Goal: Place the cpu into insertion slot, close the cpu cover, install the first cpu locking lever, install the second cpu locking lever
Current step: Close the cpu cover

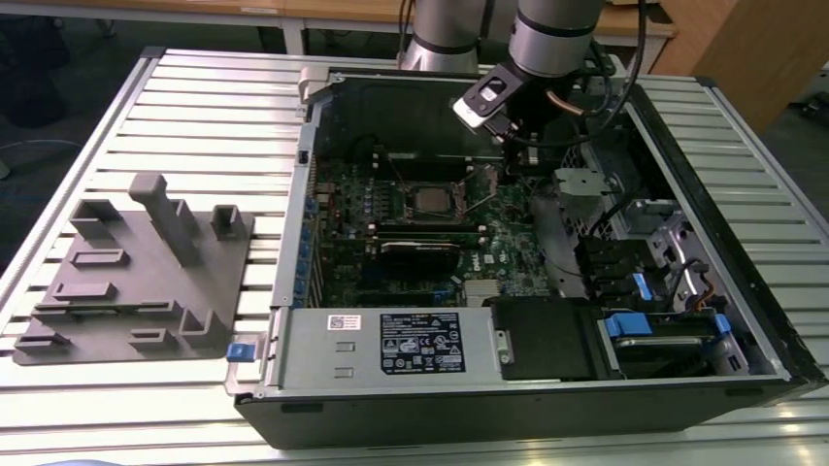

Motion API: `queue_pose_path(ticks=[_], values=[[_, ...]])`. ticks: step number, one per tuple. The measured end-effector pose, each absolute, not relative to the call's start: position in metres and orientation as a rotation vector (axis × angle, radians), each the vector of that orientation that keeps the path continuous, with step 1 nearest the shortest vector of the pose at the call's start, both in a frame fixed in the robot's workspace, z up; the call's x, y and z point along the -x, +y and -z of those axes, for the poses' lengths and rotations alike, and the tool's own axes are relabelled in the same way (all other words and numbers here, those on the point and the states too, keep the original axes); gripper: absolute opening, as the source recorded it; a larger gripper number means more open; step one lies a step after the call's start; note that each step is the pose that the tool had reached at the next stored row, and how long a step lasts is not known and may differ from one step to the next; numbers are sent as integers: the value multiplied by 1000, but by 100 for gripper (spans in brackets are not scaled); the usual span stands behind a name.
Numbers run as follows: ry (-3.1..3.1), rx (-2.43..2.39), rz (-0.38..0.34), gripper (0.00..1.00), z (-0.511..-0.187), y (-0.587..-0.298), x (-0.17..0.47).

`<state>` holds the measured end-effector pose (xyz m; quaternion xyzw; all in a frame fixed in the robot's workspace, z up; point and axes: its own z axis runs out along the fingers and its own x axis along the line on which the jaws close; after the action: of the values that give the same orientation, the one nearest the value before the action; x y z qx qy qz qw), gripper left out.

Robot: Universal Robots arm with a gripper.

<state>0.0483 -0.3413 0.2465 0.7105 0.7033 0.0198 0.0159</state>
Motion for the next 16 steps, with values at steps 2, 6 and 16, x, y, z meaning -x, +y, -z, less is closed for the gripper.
queue_pose_path(ticks=[2,6,16], values=[[2185,-2207,-66,11,-246,-341,-45],[2178,-2200,-82,11,-246,-341,-35],[2146,-2168,-147,11,-246,-341,0]])
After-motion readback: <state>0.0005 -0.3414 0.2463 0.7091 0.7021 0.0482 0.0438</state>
